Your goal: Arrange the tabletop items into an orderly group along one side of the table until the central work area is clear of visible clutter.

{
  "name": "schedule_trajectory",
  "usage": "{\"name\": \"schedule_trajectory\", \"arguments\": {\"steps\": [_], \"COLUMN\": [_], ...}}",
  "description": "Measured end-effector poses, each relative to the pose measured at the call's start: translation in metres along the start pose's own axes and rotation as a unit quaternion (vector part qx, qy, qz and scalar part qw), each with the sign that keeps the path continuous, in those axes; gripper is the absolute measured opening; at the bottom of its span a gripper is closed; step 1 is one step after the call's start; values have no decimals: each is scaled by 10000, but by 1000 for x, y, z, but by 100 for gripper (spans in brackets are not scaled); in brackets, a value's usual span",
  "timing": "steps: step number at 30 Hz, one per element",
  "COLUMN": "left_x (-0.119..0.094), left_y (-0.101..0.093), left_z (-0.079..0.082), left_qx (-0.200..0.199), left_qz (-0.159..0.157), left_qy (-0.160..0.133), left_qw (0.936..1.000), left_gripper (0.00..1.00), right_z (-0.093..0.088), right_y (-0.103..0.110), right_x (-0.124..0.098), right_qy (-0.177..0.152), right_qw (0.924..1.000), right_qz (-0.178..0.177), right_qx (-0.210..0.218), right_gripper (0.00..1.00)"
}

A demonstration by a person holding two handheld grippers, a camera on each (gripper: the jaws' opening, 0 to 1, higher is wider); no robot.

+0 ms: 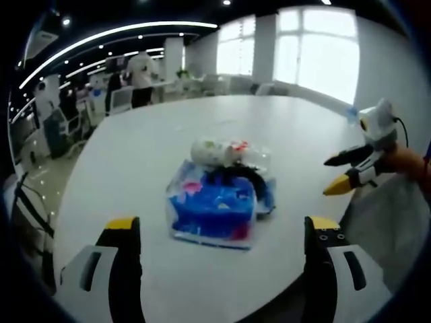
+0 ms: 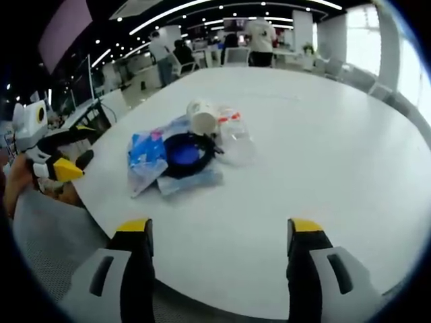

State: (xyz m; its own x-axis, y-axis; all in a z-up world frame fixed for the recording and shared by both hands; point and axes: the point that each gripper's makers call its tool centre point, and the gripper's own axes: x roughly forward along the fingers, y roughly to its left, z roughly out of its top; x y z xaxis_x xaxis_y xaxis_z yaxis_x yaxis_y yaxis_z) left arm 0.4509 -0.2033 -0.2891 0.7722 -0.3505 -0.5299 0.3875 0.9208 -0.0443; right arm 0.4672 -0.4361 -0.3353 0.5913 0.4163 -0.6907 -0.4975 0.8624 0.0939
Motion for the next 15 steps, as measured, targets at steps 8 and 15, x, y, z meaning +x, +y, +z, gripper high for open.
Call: {"name": "schedule_trajectory", "arguments": {"steps": [8, 15], "left_x": [1, 3], "left_y": [1, -1], "left_z": [0, -5], "left_qx": [29, 94], "left_qz": [20, -28], "left_qy": [29, 156], "left_qw": [10000, 9998], "left_gripper": [99, 99], "right_z": [19, 51], "right_y": [26, 44], "right_x": [-2, -3], "right_qy": [-276, -768], "right_qw": [9955, 9898], "right_qz": [733, 1016], "right_qx": [532, 642], "right_gripper": [79, 77]}}
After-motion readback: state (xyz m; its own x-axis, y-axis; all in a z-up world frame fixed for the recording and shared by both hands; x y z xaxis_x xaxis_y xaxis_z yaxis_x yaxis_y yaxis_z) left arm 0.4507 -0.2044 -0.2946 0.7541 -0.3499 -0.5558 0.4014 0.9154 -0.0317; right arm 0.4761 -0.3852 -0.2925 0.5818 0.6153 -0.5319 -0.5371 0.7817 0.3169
